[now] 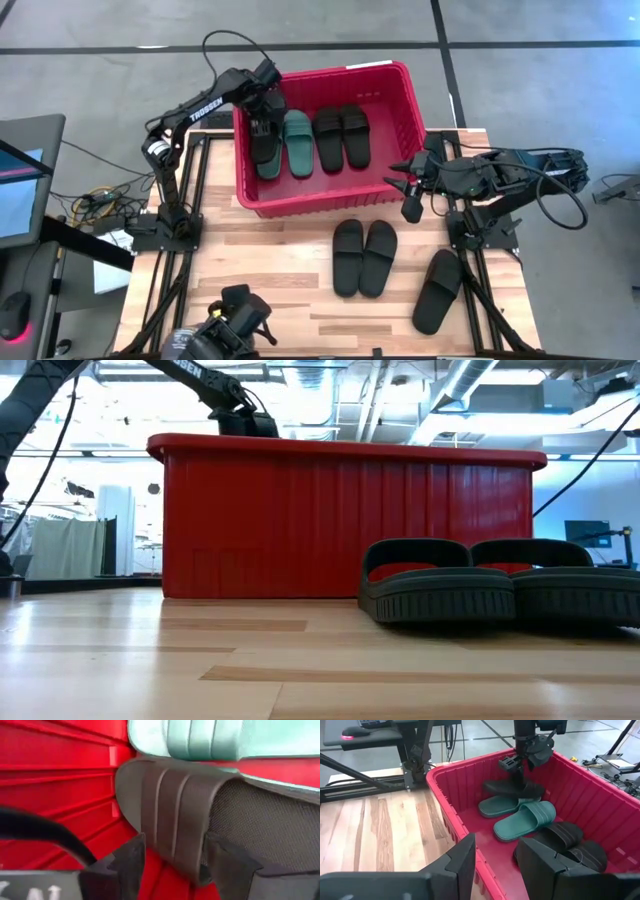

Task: Pick and place slides into bin
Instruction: Put the black slipper into the red container

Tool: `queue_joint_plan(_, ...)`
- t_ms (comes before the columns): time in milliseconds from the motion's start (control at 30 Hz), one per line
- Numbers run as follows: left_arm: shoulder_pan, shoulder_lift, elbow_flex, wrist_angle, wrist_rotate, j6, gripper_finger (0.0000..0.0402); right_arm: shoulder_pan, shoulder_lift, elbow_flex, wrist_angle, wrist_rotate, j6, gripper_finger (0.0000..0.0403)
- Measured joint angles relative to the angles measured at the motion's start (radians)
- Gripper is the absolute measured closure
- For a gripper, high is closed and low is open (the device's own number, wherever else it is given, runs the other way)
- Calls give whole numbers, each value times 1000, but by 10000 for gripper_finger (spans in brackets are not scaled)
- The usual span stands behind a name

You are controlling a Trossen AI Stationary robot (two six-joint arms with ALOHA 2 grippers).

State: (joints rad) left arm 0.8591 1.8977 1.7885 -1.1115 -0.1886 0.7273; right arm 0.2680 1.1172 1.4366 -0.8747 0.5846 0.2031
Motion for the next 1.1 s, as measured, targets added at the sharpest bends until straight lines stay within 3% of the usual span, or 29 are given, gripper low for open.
queue_joint_plan(467, 0, 0, 0, -45, 130, -54, 211, 0, 0, 0, -4, -4, 0, 272)
queue_joint_plan(1100, -28, -60, 1, -49, 133, -64, 211, 0, 0, 0, -4, -8, 0, 272)
